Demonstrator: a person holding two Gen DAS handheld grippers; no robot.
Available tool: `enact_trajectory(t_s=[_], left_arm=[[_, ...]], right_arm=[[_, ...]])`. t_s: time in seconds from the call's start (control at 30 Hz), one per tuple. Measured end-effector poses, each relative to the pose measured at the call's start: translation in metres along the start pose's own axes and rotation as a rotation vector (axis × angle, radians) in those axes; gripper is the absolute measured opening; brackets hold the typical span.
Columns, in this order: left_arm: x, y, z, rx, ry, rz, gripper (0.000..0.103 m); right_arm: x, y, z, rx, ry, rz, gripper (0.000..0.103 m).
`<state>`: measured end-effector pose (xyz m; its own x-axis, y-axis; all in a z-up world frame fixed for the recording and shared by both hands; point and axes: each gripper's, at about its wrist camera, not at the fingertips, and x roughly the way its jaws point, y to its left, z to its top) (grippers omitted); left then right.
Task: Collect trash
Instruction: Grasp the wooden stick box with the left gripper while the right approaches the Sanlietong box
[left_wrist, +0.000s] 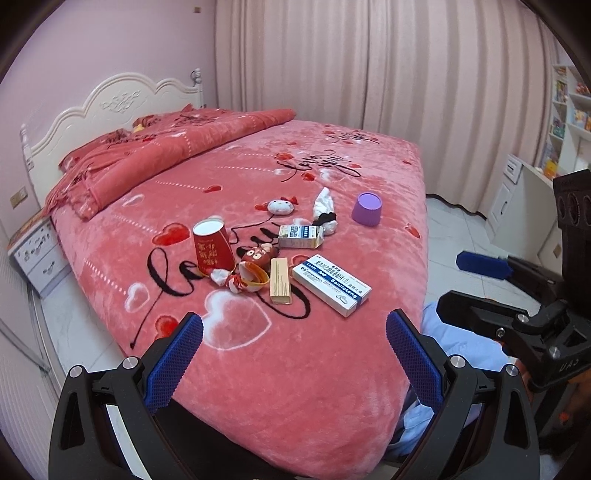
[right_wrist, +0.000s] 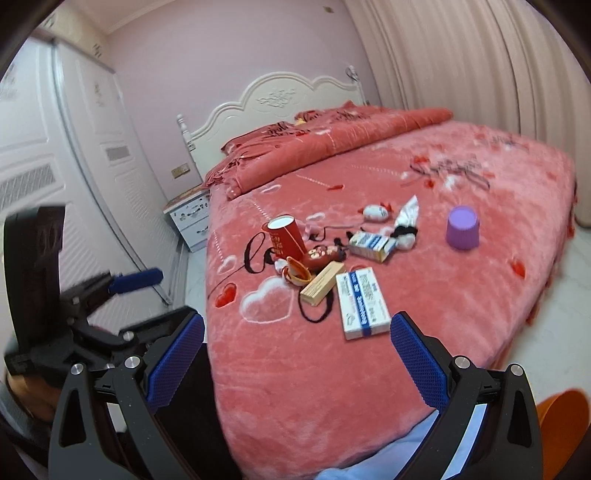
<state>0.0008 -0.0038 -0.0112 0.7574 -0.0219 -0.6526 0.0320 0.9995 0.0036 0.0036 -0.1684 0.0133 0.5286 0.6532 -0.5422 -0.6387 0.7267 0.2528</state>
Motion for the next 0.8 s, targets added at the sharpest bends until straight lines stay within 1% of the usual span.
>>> enact_trajectory(t_s=[0.13,0.2,0.37,0.43,0.53,0.67,0.73,0.8], left_arm=[[0.005,0.006,0.006,0.013,0.012,-0.052,0.097],[0.008,0.008,0.008,0.029,0.019,-0.081,0.097],[0.017,0.013,0.010,0.020,0.023,-0.149,0.097],[0.024,0.020,0.012,-0.021,0.035,-0.196,0.097],[0.034,0.026,0.014,-0.062,0.041,-0.233,0.097],[0.049,0.025,0.015,-0.035,0.073,-0.235,0.097],[0.059,0.025,0.015,-0.019,0.089,-0.230,0.097],[0.069,0.026,0.015,-0.027,0.117,-0.252,0.097]], right_arm=[[-0.006,-0.006,0.002,0.005,-0.032,0.051,0.099],[-0.007,-0.009,0.004,0.001,-0.036,0.058,0.099],[0.004,-0.016,0.006,0.002,0.035,0.037,0.099],[0.011,-0.020,0.005,0.011,0.069,0.026,0.099],[0.021,-0.028,0.004,0.039,0.095,0.026,0.099],[0.036,-0.041,0.002,0.081,0.120,0.026,0.098],[0.044,-0.044,0.001,0.077,0.131,0.009,0.099],[0.053,-0.045,0.000,0.055,0.147,0.001,0.099]])
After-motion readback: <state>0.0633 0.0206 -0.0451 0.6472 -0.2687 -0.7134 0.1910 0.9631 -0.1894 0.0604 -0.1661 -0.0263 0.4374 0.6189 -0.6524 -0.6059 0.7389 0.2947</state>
